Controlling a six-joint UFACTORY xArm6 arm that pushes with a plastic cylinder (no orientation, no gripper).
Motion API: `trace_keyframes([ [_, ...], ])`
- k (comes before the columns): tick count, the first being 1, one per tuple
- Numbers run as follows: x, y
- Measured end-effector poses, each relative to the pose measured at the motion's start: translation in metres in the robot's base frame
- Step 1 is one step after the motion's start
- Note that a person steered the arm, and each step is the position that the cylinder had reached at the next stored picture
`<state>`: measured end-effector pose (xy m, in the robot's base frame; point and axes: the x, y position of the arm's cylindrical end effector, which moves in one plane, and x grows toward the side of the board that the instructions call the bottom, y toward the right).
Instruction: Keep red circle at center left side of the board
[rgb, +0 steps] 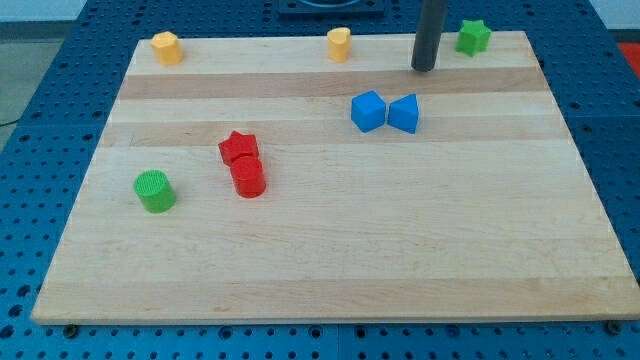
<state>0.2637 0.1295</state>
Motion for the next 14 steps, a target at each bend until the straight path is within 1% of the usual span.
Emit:
trace_keyframes([
  [1, 0.002, 0.0],
  [2, 0.007, -0.016],
  [3, 0.007, -0.067],
  [4, 0.025, -0.126],
  [5, 0.061, -0.161],
  [7, 0.154, -0.163],
  [8, 0.186, -0.167],
  [9, 0.198, -0.207],
  [10, 0.216, -0.213],
  [11, 0.221, -0.213],
  [12, 0.221, -0.226],
  [13, 0.21, -0.249],
  [14, 0.185, -0.256],
])
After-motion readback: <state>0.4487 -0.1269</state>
